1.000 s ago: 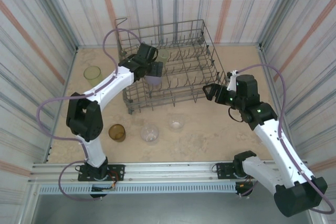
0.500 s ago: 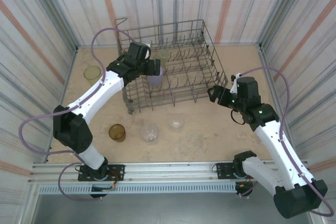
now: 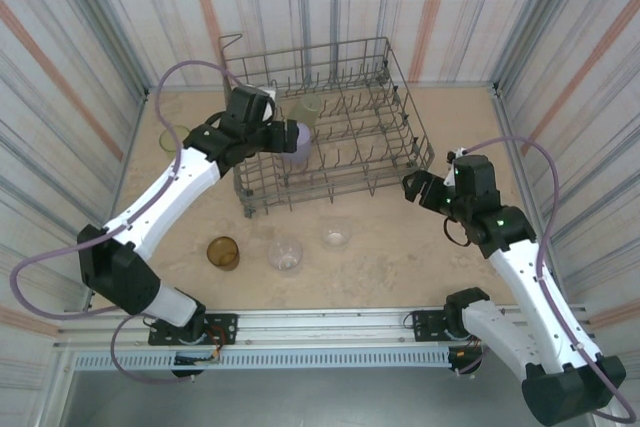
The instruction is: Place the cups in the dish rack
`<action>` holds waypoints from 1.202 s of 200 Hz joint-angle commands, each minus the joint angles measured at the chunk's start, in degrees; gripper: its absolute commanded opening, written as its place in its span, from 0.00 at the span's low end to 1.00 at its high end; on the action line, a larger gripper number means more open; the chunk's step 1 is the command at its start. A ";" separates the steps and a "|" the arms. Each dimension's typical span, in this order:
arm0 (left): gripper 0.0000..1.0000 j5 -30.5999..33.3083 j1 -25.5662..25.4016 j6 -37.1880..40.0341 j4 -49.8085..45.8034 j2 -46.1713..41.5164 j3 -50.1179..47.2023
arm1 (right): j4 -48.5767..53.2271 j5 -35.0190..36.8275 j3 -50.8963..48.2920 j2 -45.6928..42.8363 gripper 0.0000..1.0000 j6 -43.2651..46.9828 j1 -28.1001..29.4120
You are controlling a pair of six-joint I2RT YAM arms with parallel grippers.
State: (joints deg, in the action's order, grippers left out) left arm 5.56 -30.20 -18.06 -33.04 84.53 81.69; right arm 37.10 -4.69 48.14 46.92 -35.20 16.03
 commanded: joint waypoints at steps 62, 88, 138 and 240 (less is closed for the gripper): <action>0.99 -1.36 -0.48 -1.45 -4.99 -8.21 -5.10 | -3.32 5.36 -3.11 5.99 0.99 -6.45 14.00; 0.99 -1.59 -0.47 -1.41 -5.55 -9.41 -6.07 | -4.53 10.10 -2.28 9.49 1.00 -6.46 20.41; 0.99 -2.64 -0.46 -1.75 -5.30 -10.43 -7.55 | -5.28 13.34 0.28 18.24 0.98 -6.77 26.57; 0.99 -3.42 0.03 -0.35 -5.40 -10.69 -7.31 | -8.07 14.78 3.45 29.22 0.87 -7.41 32.28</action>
State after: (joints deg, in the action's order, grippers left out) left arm 2.70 -30.24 -19.31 -37.47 75.77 74.13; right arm 29.61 8.16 49.78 74.65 -41.58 47.03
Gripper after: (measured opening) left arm 0.985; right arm 0.887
